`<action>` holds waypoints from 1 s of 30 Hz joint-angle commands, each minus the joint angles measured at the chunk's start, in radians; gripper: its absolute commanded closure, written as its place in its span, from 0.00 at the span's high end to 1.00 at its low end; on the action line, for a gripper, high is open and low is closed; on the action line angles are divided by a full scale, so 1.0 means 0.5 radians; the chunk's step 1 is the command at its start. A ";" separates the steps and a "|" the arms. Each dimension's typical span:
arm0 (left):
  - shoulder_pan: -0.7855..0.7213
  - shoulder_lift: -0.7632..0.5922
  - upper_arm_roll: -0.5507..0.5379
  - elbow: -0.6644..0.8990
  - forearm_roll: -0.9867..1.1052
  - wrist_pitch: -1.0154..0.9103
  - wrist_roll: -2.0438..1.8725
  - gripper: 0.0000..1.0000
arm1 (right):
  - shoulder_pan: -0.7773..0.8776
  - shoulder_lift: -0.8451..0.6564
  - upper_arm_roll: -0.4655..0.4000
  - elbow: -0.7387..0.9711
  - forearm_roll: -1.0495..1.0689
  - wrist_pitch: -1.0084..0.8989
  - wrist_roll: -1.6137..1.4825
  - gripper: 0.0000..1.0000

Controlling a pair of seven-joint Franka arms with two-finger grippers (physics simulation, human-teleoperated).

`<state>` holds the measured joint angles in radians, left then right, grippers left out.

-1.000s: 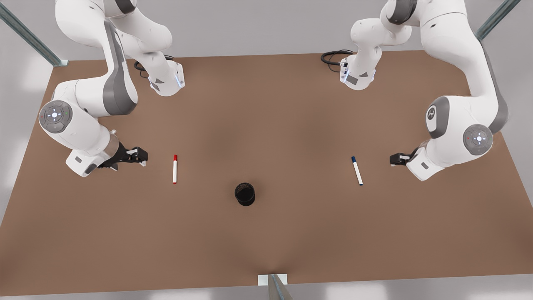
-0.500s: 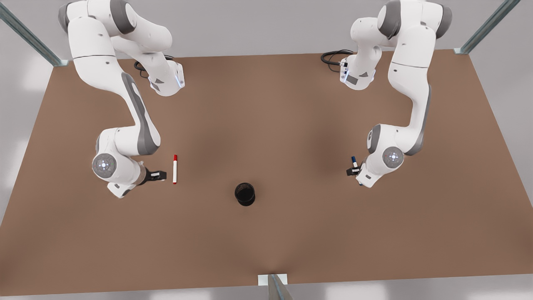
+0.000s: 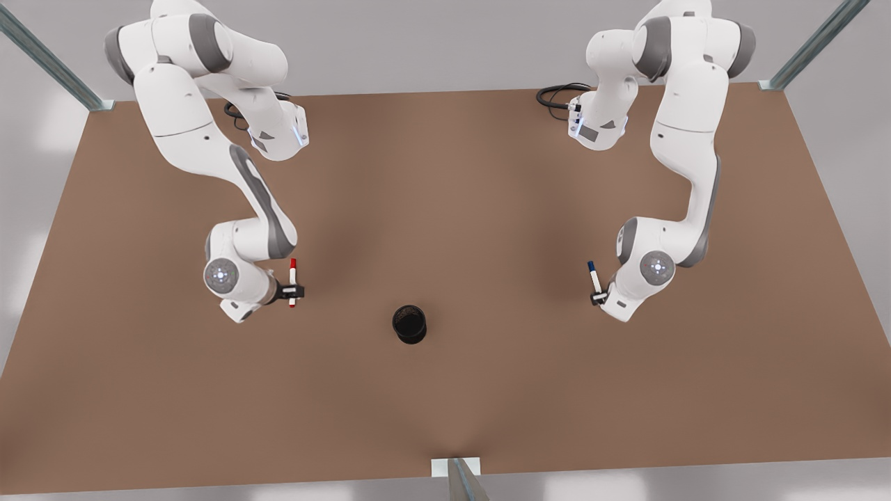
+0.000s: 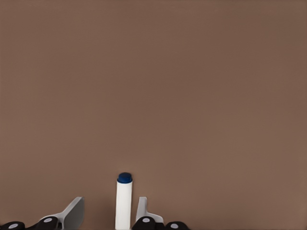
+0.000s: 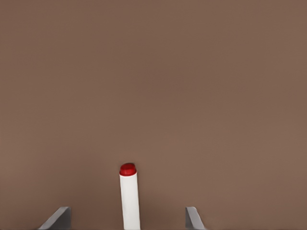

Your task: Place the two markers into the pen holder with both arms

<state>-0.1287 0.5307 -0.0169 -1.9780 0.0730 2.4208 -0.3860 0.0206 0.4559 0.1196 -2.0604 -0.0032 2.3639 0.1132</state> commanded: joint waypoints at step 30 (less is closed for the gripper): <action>-0.019 0.101 -0.003 0.035 0.007 0.083 -0.142 0.35 | 0.023 0.134 0.003 -0.036 -0.040 0.163 0.142 0.59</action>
<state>-0.1379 0.5822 -0.0184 -1.9608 0.0752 2.4611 -0.4412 0.0323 0.5240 0.1209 -2.0785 -0.0229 2.4458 0.1755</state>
